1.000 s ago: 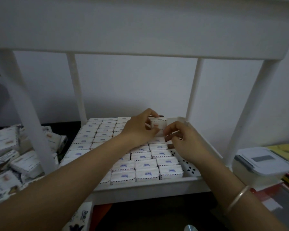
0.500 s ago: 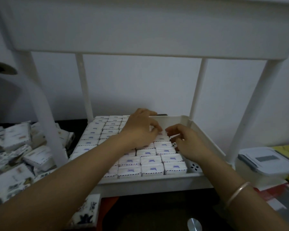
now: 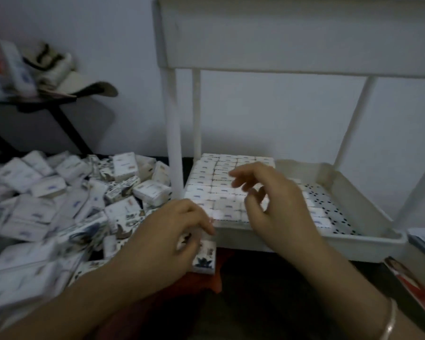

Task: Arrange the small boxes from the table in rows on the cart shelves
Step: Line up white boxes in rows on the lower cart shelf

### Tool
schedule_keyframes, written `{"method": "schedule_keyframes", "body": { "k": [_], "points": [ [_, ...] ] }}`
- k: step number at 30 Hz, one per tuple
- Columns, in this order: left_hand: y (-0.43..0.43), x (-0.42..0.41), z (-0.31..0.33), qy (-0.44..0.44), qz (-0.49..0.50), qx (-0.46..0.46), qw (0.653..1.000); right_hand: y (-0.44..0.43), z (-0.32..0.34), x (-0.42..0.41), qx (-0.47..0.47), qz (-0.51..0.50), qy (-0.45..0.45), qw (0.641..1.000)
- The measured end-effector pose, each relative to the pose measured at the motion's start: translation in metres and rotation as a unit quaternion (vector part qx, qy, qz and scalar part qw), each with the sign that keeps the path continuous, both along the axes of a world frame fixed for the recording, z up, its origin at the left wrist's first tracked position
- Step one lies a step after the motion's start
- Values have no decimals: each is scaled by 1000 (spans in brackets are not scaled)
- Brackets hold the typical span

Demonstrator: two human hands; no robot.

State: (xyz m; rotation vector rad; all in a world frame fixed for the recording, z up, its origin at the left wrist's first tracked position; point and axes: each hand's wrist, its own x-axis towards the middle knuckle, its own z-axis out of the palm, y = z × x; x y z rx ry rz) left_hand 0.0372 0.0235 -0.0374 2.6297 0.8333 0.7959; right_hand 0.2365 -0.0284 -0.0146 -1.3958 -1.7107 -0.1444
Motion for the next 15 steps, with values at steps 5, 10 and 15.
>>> {"method": "schedule_keyframes", "body": {
  "k": [5, 10, 15],
  "points": [
    [-1, -67, 2, 13, 122, 109, 986, 6, -10, -62, -70, 75, -76, 992],
    [18, -106, 14, 47, 228, 173, 957, 36, -8, -117, -171, 27, -213, 962],
    [42, -138, 29, 26, 331, 132, 934, 81, -2, -147, -194, -59, -288, 936]
  ]
}}
